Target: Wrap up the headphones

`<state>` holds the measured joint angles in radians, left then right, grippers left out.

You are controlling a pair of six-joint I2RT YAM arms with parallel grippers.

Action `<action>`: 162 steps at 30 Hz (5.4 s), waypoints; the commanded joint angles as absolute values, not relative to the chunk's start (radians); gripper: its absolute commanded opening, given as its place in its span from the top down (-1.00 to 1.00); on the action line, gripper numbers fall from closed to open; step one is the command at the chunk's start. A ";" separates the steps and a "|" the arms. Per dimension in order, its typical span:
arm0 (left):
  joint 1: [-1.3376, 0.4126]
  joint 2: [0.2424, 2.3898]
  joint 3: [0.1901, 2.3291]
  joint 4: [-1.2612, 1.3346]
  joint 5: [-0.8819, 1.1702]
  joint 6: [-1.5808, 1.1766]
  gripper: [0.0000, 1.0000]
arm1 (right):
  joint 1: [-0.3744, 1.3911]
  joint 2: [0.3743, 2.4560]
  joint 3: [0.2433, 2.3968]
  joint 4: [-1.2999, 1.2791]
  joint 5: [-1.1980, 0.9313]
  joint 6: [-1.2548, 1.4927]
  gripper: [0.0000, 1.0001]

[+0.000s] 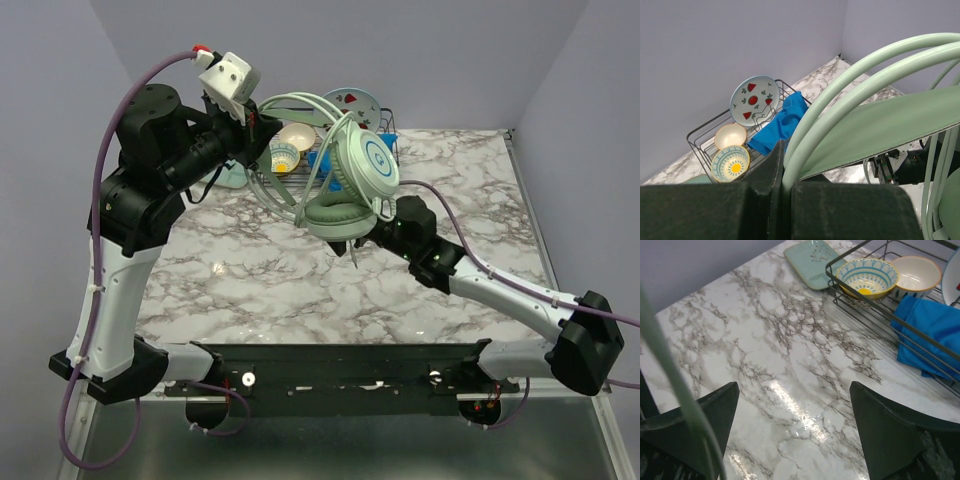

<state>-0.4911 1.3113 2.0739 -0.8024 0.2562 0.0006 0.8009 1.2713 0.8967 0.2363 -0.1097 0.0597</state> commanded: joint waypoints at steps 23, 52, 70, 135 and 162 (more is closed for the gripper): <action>-0.491 1.284 2.075 -0.721 0.218 -0.015 1.00 | 1.029 1.305 0.873 0.265 0.546 -0.017 -0.26; -0.488 1.302 2.054 -0.703 0.118 -0.037 1.00 | 1.177 1.382 0.945 0.086 0.825 0.043 0.99; -0.264 1.486 1.937 -0.410 -0.199 0.073 1.00 | 1.393 1.569 1.175 0.005 0.661 -0.209 0.99; -0.347 1.655 1.005 -0.336 0.258 0.418 0.35 | 0.960 1.707 1.151 -0.242 0.397 -0.170 0.99; -0.186 1.499 1.003 -0.342 0.950 0.248 -0.01 | 0.953 1.767 1.108 -0.086 0.252 -0.152 0.99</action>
